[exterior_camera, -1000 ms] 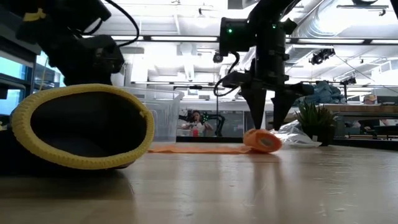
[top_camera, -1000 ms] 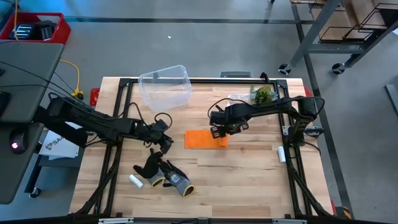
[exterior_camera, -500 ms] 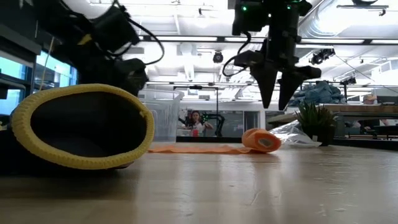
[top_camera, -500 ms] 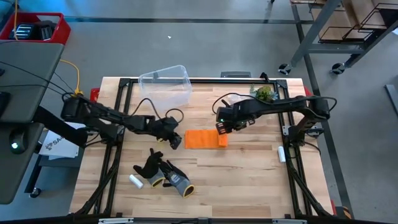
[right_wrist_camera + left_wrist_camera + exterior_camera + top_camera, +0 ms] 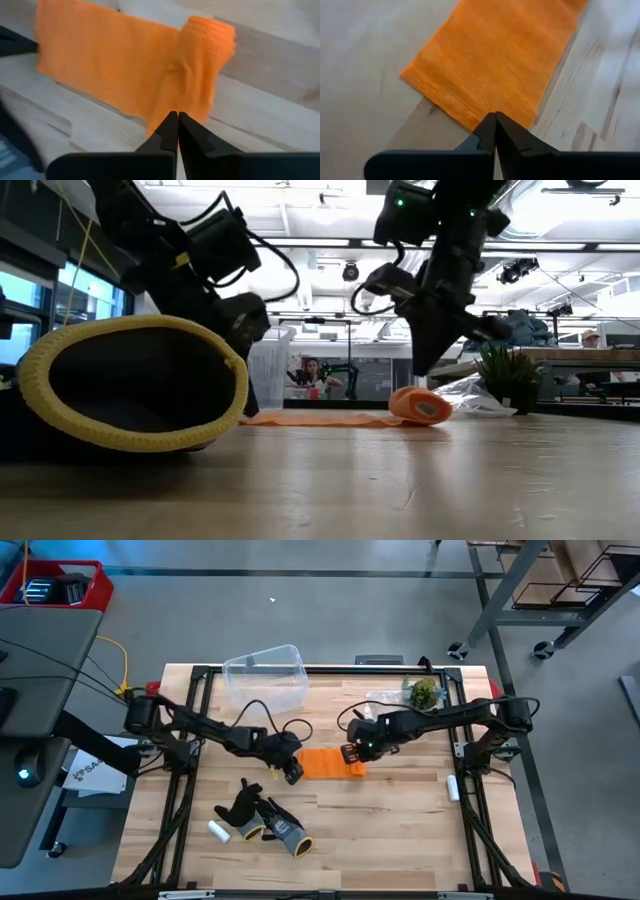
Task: Roll bandage
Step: Roll the orange bandage
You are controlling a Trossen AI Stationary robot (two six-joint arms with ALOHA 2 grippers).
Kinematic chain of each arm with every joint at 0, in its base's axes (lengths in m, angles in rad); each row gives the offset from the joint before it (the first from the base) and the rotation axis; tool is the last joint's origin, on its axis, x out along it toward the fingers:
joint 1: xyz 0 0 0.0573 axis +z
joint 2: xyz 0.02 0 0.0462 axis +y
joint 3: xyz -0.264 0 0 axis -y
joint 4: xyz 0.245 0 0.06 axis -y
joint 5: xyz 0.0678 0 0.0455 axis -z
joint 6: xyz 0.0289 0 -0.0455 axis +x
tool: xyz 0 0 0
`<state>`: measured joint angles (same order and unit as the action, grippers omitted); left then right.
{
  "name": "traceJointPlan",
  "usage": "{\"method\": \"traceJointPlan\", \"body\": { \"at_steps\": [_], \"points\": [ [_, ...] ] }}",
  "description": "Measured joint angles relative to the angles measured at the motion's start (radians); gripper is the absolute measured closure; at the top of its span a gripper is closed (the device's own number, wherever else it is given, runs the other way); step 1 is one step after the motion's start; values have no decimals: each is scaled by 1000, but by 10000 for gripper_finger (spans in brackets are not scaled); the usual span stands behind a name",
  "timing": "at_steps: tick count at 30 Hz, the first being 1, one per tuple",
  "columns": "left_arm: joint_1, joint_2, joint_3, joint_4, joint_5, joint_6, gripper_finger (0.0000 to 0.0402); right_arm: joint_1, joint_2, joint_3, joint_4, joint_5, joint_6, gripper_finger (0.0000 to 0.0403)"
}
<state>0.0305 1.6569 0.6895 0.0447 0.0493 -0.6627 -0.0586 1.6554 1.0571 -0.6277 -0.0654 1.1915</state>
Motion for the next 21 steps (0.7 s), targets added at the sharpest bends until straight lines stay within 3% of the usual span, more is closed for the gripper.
{"method": "traceJointPlan", "body": {
  "at_steps": [11, 21],
  "points": [
    [-10, 13, 2, -27, 35, -14, 401, 20, 0, -92, 124, 28, 117, 403],
    [-19, 7, 1, -47, 31, -8, 401, -26, 0, -20, 102, 65, 40, 403]
  ]
}}
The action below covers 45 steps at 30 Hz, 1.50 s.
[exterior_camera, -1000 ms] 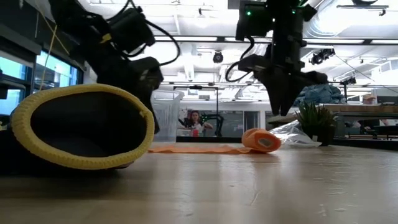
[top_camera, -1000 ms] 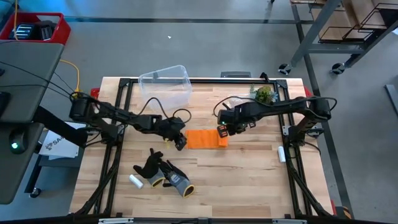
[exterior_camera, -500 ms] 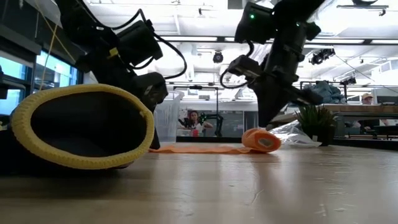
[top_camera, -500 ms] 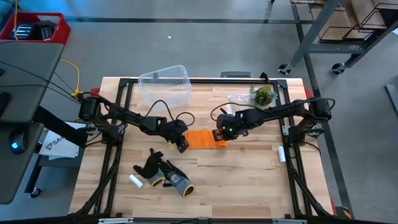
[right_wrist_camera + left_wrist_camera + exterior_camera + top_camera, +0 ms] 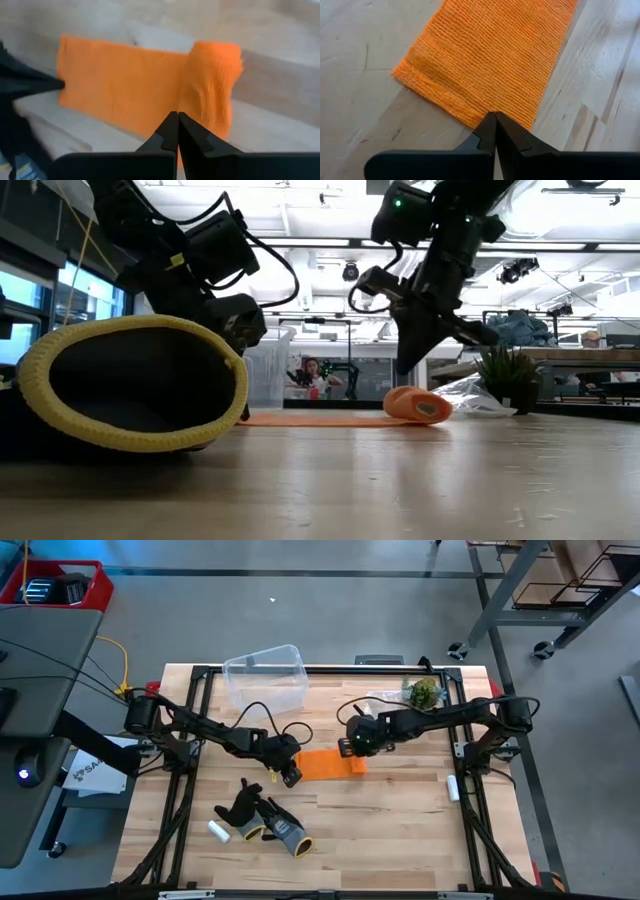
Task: Roll bandage
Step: Roll the orange bandage
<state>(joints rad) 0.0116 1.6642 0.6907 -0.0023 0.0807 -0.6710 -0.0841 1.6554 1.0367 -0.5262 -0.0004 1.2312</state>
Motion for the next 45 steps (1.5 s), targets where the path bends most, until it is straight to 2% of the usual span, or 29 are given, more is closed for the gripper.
{"method": "traceJointPlan", "body": {
  "at_steps": [7, 20, 27, 30, 41, 45],
  "points": [
    [0, 0, 0, -4, -3, -6, 401, -41, 1, 0, -83, 28, -31, 403],
    [0, 0, -1, -7, -4, -6, 401, -12, 84, 5, 6, 11, -31, 403],
    [0, 0, -2, -4, -7, -7, 401, -26, 38, 28, -44, 0, -64, 403],
    [1, 0, -2, -2, -6, -7, 401, -28, 12, 46, -58, 28, -69, 403],
    [1, 1, -2, -1, -2, -6, 401, -1, 82, 47, -75, 46, -62, 403],
    [1, 1, -2, -3, -3, -6, 401, 0, 61, 46, -99, 40, -44, 403]
  ]
}}
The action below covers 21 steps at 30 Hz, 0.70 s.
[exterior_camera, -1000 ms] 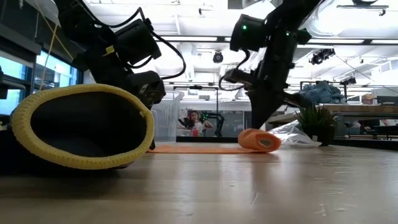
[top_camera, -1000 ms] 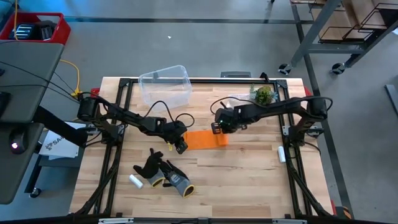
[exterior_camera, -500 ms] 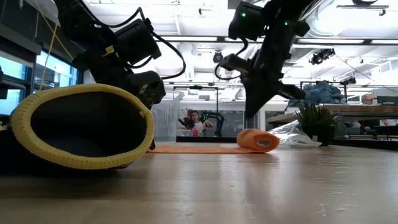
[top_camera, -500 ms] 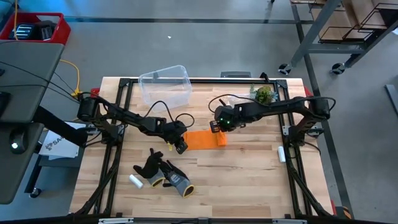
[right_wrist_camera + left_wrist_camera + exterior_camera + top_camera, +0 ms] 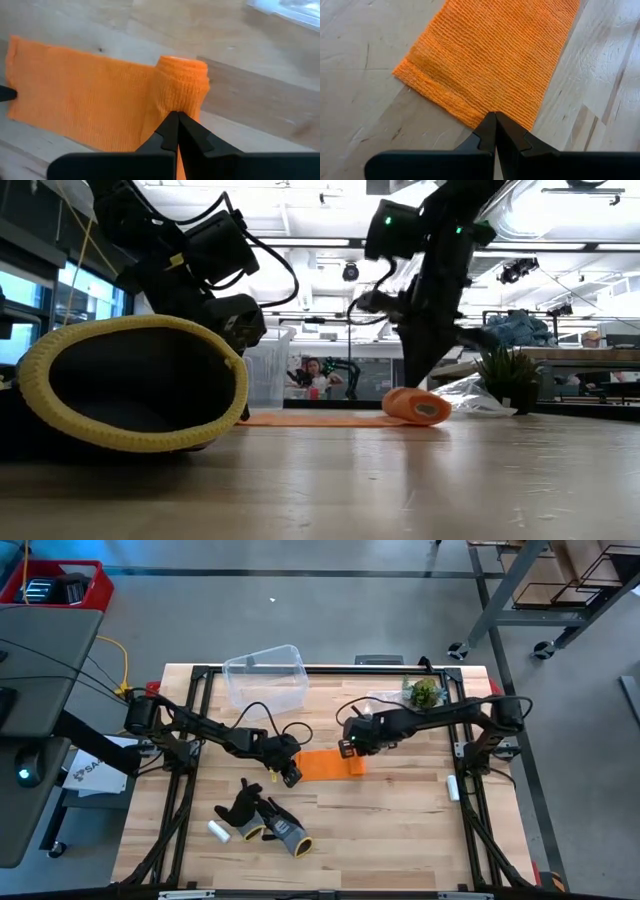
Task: Roll bandage
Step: Roll the orange bandage
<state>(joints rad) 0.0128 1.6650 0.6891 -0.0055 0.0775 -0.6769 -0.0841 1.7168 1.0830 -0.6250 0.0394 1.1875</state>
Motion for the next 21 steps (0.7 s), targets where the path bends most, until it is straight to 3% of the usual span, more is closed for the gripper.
{"method": "traceJointPlan", "body": {
  "at_steps": [4, 9, 21],
  "points": [
    [0, 0, 0, -4, -4, 1, 401, -8, -93, 4, -42, 47, 1, 403],
    [-1, 0, 1, -20, -8, 1, 401, -24, -120, -1, -161, 70, -19, 403],
    [0, -1, 1, -33, -17, 5, 401, -11, 45, -2, -136, 14, -44, 403]
  ]
}}
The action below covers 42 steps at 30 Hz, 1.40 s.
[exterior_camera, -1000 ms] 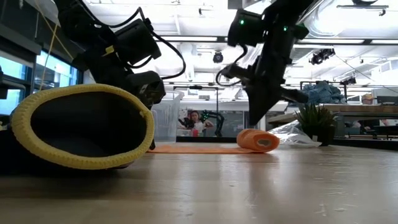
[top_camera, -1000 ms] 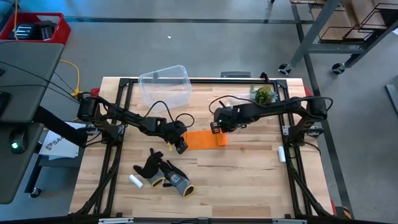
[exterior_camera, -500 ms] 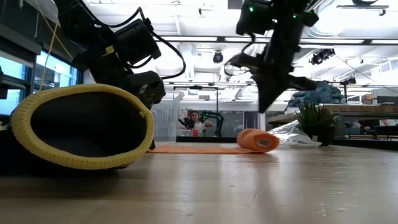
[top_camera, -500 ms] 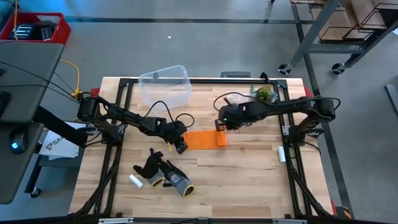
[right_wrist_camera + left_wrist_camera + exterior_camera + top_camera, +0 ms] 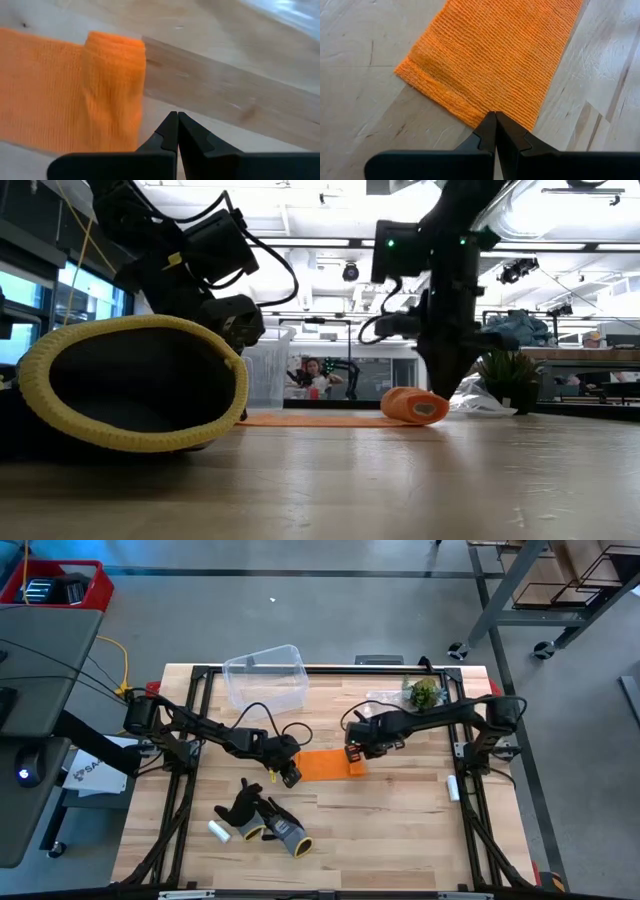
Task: Roll bandage
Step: Roll the orange bandage
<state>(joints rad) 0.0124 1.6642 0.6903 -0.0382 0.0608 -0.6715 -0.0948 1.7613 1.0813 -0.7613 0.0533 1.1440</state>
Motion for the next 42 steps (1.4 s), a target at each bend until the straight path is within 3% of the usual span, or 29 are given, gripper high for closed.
{"method": "traceJointPlan", "body": {
  "at_steps": [21, 31, 42],
  "points": [
    [0, 0, -1, -30, -26, 1, 401, 58, 17, 10, 259, -91, 118, 403],
    [1, -4, 3, -137, -16, 116, 402, 58, 17, 10, 287, -92, 135, 403],
    [-1, -4, 3, -144, -34, 279, 402, 58, 17, 10, 380, -92, 142, 403]
  ]
}}
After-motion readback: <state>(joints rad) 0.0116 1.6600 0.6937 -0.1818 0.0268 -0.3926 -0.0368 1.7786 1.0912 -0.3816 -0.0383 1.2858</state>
